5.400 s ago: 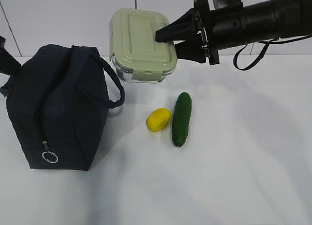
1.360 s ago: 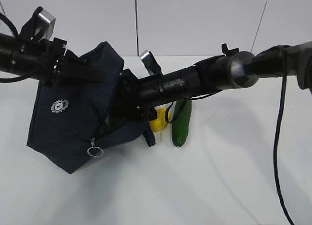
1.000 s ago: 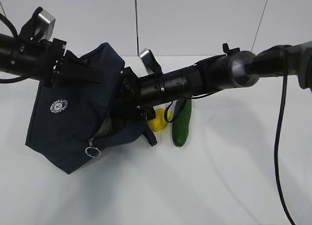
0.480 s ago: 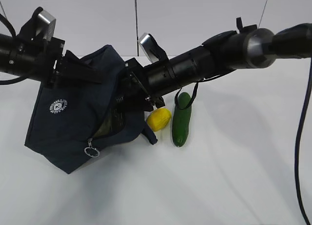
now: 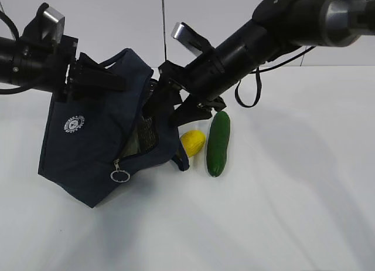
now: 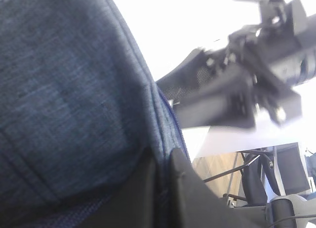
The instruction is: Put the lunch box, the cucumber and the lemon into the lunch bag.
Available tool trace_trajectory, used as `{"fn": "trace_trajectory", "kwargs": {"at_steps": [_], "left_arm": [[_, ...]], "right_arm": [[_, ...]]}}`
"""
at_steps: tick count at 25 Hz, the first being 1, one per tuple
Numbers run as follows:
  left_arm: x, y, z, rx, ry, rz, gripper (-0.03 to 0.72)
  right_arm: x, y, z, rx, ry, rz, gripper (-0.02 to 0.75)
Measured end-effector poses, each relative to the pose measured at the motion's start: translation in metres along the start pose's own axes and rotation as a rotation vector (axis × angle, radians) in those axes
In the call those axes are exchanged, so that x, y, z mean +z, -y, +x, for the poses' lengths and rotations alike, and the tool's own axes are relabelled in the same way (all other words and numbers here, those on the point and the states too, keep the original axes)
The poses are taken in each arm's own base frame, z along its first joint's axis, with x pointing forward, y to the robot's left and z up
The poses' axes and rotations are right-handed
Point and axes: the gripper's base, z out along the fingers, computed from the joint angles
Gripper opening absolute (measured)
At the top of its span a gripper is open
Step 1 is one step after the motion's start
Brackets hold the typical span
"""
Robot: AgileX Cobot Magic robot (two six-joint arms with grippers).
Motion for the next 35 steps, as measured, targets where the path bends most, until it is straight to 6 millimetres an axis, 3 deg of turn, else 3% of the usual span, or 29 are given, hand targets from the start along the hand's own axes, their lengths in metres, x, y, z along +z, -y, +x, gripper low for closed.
{"fn": "trace_trajectory", "kwargs": {"at_steps": [9,15,21,27,35], "left_arm": [[0.0,0.0,0.0,-0.001,0.0,0.0,0.012],[0.0,0.0,0.0,-0.001,0.0,0.0,0.012],[0.0,0.0,0.0,0.0,-0.003,-0.002,0.012],[0.0,0.0,0.001,0.003,-0.008,-0.005,0.012],[0.0,-0.002,0.003,0.015,-0.033,-0.017,0.012]], "right_arm": [[-0.045,-0.007,-0.009,0.11,0.0,0.395,0.507],[-0.054,0.003,-0.009,0.203,0.012,0.557,0.508],[-0.042,0.021,-0.008,0.217,-0.019,0.613,0.51],[-0.031,0.044,-0.015,0.264,0.059,0.684,0.51],[-0.001,0.079,-0.016,0.312,0.052,0.697,0.51]]}}
